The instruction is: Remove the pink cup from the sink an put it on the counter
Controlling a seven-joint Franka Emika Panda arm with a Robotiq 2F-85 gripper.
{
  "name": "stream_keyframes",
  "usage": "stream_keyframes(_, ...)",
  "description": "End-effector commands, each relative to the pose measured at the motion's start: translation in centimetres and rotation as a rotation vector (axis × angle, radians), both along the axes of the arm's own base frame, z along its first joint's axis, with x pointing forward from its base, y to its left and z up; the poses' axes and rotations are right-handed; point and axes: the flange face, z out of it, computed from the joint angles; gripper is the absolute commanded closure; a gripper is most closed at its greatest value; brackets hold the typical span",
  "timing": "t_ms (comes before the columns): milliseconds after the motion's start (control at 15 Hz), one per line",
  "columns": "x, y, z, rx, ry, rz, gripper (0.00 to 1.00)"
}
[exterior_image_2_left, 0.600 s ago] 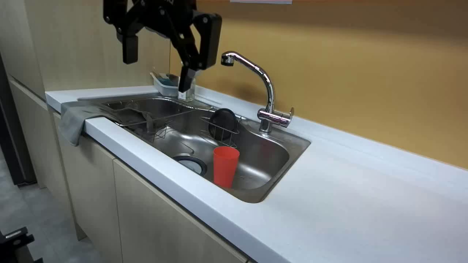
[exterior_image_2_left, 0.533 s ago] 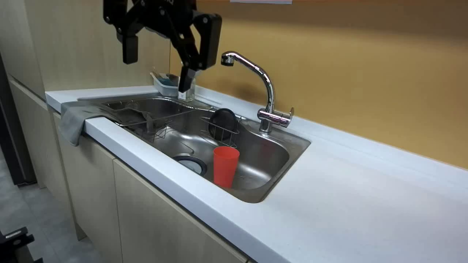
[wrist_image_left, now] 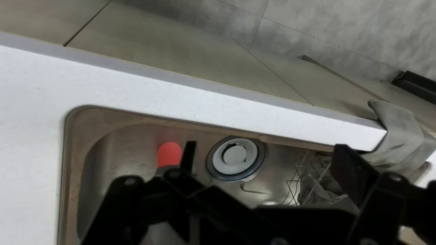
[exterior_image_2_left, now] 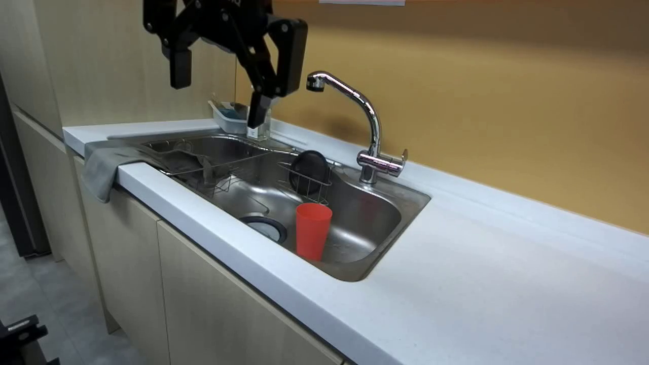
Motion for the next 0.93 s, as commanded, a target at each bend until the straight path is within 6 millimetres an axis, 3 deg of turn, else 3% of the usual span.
stream_keyframes(0,0.0,0.0,0.1,0.000,0.001,0.000,0.00)
stream_keyframes(200,0.7,0.8,0.1,-0.007,-0.018,0.029,0.00)
stream_keyframes(400,2.3,3.2,-0.6,-0.041,-0.026,0.108,0.00)
stream_keyframes(867,7.2,12.0,-4.8,-0.053,0.085,0.315,0.00)
